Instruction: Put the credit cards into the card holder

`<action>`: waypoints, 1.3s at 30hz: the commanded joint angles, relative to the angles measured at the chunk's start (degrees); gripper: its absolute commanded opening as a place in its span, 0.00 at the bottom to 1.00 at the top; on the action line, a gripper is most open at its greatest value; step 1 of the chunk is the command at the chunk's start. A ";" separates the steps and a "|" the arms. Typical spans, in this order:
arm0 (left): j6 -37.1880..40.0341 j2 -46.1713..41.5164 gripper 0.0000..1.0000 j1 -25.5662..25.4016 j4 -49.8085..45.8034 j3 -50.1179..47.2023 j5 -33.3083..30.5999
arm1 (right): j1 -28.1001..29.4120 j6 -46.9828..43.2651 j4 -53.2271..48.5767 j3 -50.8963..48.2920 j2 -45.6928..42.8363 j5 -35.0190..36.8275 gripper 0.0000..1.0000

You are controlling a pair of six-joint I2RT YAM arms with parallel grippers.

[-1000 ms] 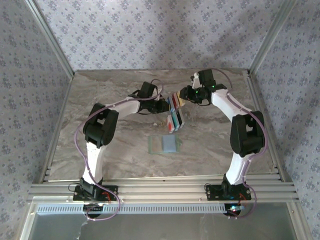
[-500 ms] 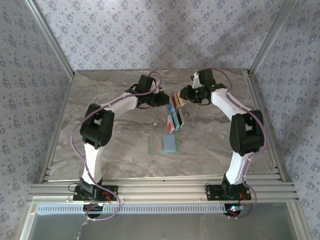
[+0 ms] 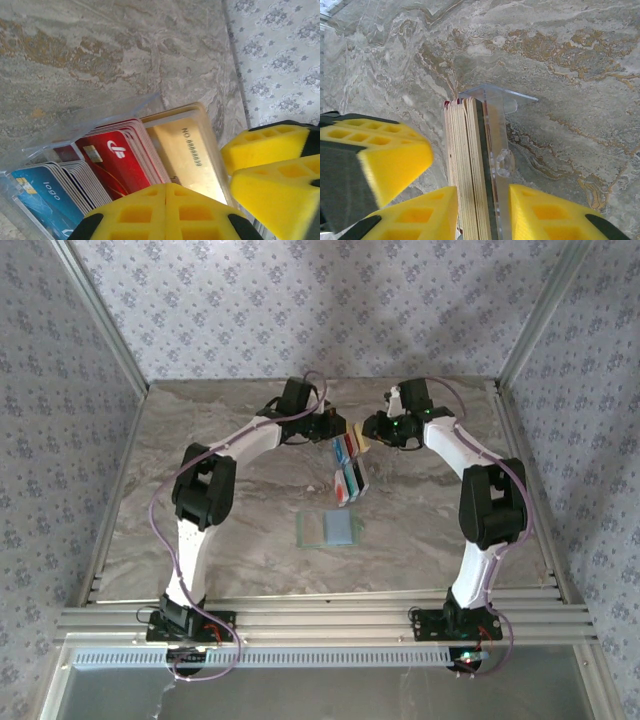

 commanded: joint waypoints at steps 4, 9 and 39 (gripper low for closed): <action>-0.96 1.27 0.06 -1.04 0.84 3.47 2.90 | -0.02 0.71 0.28 1.18 2.08 -3.48 0.34; -1.48 1.72 0.07 -1.60 1.77 3.76 3.73 | -0.09 1.33 1.07 0.81 1.79 -5.57 0.33; -1.19 -2.88 0.08 -2.06 -2.86 3.00 -2.86 | -1.55 2.92 2.63 -0.48 0.54 -7.95 0.33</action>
